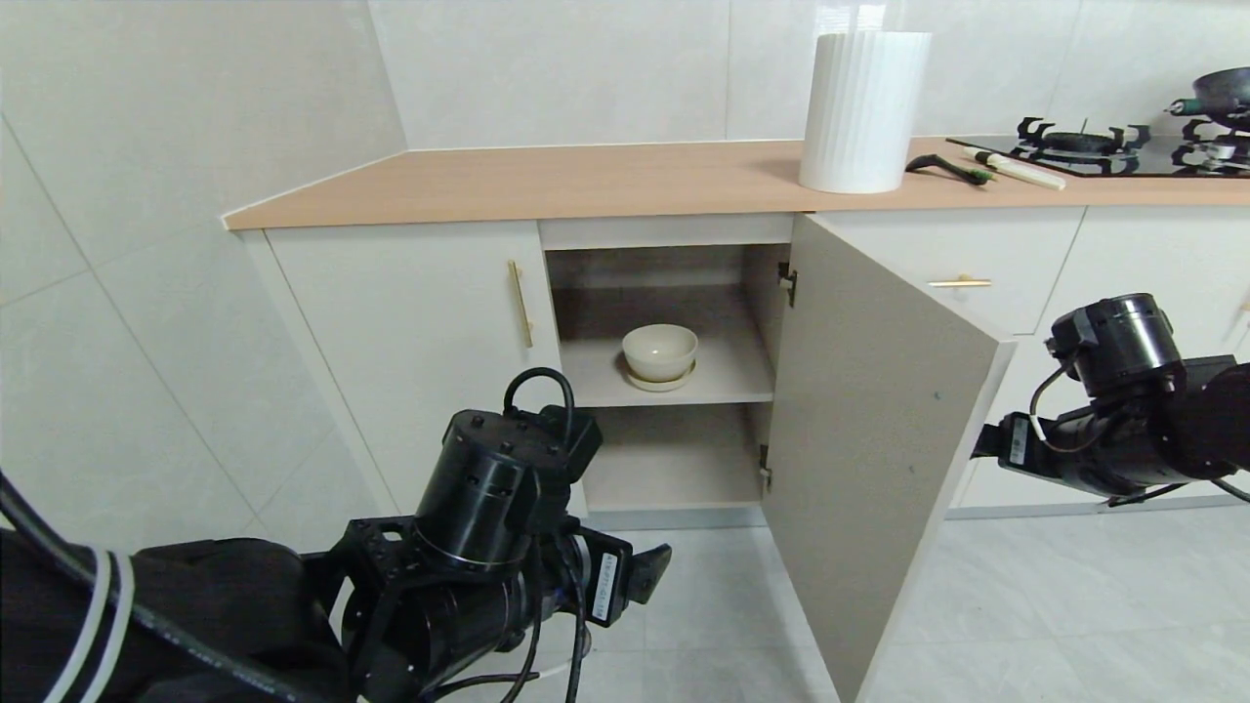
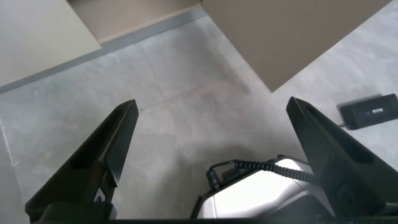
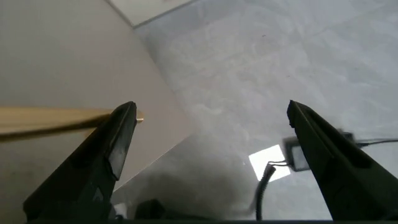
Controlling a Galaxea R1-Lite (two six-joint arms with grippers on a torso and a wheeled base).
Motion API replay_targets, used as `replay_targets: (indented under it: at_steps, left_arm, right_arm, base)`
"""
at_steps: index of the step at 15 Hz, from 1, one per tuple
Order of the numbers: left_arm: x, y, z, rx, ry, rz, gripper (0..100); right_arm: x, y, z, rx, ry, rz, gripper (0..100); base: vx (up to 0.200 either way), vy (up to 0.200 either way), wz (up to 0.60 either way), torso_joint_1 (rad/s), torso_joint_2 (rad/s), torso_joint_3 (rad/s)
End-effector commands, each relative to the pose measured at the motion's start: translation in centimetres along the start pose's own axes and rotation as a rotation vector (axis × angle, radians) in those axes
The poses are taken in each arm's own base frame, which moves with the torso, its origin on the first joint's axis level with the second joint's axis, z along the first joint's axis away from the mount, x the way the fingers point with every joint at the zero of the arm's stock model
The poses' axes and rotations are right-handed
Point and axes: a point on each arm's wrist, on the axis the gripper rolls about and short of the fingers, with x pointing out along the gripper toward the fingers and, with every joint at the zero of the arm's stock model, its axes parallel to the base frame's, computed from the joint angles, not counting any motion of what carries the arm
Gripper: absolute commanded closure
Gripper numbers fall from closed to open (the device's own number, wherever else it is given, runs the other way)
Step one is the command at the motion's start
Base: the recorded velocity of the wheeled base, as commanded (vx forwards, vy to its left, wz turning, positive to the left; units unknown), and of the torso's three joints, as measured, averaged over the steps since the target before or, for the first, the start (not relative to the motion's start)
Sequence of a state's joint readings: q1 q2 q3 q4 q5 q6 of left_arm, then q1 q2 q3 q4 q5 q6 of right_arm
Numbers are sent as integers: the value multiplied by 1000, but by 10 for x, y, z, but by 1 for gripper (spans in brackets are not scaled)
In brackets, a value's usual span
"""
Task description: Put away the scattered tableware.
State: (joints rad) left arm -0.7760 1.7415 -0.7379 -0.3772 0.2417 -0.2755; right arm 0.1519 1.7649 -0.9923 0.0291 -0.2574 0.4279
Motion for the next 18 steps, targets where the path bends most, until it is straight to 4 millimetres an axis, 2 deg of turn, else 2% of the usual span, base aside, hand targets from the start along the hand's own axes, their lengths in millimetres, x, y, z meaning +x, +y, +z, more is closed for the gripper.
replay_targets:
  at_steps: [1, 5, 8, 10, 12, 13, 14, 18]
  left_arm:
    - [-2, 1, 1, -3, -8, 0, 0]
    - [-6, 1, 4, -7, -23, -3, 0]
    - [-8, 1, 6, -5, -32, 3, 0]
    - [-19, 3, 12, -2, -72, 9, 0]
    - [-20, 3, 12, 0, -75, 10, 0]
    - [-19, 5, 13, 11, -89, 78, 0]
    - [-20, 5, 13, 10, -92, 78, 0]
    - [-23, 5, 19, -2, -128, 72, 0]
  right_arm:
    - [6, 4, -5, -8, -1, 17, 0]
    - [10, 26, -16, -43, -29, 88, 0]
    - [20, 60, -12, -65, -96, 174, 0]
    - [35, 83, -14, -80, -119, 221, 0]
    - [38, 87, -14, -80, -124, 230, 0]
    - [63, 121, -14, -88, -165, 288, 0]
    - [68, 130, -13, -92, -171, 302, 0]
    - [66, 150, -19, -121, -133, 424, 0]
  base:
    - [0, 0, 0, 0, 0, 0]
    - [0, 0, 0, 0, 0, 0]
    - [0, 0, 0, 0, 0, 0]
    - [0, 0, 0, 0, 0, 0]
    - [0, 0, 0, 0, 0, 0]
    - [0, 0, 0, 0, 0, 0]
    - [0, 0, 0, 0, 0, 0]
    - [0, 0, 0, 0, 0, 0]
